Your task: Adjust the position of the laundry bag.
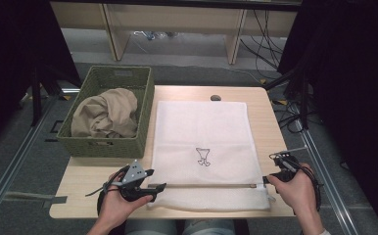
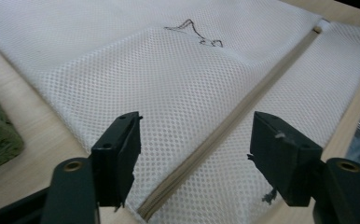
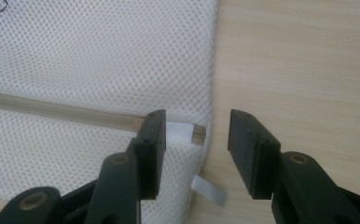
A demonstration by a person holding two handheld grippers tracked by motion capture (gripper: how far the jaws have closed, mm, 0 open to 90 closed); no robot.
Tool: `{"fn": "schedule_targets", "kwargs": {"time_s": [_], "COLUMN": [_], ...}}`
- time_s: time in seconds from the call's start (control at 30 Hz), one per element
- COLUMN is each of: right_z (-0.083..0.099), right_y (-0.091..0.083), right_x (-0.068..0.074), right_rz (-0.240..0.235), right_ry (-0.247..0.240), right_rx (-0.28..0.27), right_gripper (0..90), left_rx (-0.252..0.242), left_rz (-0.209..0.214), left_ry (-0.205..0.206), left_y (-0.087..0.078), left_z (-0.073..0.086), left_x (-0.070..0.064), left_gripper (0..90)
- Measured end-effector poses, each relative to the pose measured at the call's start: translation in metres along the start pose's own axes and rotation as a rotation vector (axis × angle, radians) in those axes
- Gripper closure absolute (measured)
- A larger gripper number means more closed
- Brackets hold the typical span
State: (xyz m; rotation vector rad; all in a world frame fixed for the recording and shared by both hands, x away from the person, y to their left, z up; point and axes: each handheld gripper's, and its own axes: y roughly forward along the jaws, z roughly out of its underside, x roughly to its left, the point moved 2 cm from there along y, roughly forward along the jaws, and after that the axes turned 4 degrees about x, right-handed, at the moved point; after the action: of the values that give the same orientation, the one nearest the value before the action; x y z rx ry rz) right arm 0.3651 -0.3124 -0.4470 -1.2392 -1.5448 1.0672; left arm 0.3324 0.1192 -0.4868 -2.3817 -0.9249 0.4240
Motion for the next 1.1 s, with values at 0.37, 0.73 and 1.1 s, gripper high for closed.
{"fn": "schedule_targets", "kwargs": {"time_s": [0.37, 0.73, 1.1], "right_z": [-0.008, -0.016, -0.018], "right_y": [0.001, 0.004, 0.006], "right_x": [0.005, 0.008, 0.002], "right_rz": [0.009, -0.010, -0.014], "right_ry": [-0.009, -0.014, 0.014], "right_rx": [-0.007, 0.004, 0.003], "right_gripper": [58.0, 58.0, 59.7], "left_rx": [-0.037, -0.037, -0.042], "left_rz": [-0.047, -0.051, -0.053], "left_ry": [-0.056, -0.060, -0.058], "left_y": [-0.004, -0.001, -0.001], "left_z": [0.000, 0.001, 0.002], "left_x": [0.006, 0.007, 0.010], "left_gripper": [27.2, 27.8, 28.0]}}
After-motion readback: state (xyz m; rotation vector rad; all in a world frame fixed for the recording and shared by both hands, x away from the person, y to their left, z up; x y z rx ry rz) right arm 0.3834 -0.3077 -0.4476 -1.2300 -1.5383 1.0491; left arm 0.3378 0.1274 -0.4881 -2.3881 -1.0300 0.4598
